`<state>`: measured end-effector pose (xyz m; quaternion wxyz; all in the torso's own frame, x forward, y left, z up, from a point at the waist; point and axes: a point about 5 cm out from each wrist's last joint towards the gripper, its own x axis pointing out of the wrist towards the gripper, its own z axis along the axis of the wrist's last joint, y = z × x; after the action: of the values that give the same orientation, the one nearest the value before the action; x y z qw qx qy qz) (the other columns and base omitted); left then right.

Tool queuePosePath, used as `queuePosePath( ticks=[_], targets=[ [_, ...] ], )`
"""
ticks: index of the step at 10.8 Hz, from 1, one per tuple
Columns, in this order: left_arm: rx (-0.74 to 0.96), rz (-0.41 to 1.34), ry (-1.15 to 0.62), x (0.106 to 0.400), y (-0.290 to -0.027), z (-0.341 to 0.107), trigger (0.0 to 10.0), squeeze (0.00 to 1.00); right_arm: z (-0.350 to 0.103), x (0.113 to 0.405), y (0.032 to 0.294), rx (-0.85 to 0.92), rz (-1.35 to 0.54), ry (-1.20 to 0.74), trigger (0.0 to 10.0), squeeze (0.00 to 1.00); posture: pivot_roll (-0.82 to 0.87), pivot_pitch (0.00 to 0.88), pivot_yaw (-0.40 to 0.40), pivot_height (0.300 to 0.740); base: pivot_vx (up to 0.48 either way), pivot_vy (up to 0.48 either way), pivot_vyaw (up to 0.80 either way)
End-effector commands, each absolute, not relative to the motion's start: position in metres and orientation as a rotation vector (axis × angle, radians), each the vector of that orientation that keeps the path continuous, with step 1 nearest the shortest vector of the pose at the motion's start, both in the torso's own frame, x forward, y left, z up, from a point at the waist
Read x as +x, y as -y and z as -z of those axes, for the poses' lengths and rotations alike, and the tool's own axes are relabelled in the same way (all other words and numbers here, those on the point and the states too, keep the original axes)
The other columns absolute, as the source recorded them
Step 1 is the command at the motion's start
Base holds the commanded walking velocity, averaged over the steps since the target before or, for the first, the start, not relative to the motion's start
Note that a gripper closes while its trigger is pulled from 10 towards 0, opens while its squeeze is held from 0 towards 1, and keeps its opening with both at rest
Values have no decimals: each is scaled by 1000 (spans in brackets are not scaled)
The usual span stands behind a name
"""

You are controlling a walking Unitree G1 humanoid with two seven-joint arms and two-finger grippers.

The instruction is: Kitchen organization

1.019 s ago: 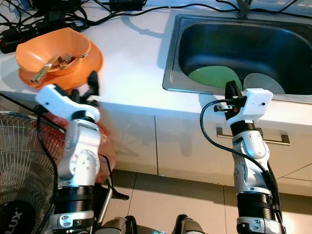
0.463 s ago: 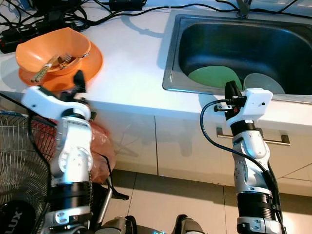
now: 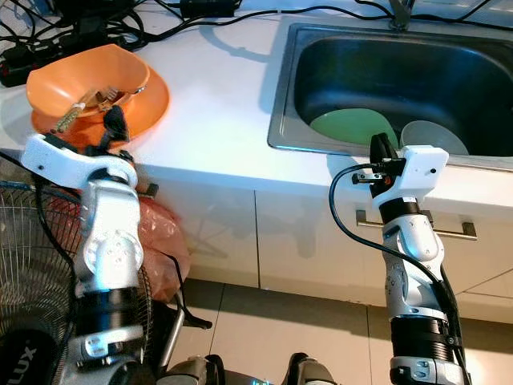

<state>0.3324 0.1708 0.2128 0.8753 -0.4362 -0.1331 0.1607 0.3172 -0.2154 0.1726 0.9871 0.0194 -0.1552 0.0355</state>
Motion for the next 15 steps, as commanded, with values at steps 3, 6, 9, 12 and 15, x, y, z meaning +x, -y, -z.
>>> queuePosePath(
  ticks=[3, 6, 9, 12, 15],
  targets=[
    [-957, -318, 256, 335, -160, -217, 10000, 0, -155, 317, 218, 57, -62, 226, 10000, 0, 18, 167, 43, 740, 0, 0, 0],
    [-914, -250, 153, 332, -138, -198, 10000, 0, -155, 317, 218, 57, -65, 222, 10000, 0, 18, 166, 43, 740, 0, 0, 0],
    [-838, -234, 134, 330, -130, -191, 10000, 0, -154, 317, 218, 58, -63, 219, 10000, 0, 20, 172, 41, 740, 0, 0, 0],
    [-506, -185, 178, 329, -131, -204, 10000, 0, -151, 317, 217, 62, -64, 211, 10000, 0, 32, 178, 41, 740, 0, 0, 0],
    [33, -36, 300, 328, -112, -221, 10000, 0, -150, 317, 216, 68, -61, 209, 10000, 0, 34, 178, 48, 740, 0, 0, 0]
  ],
)
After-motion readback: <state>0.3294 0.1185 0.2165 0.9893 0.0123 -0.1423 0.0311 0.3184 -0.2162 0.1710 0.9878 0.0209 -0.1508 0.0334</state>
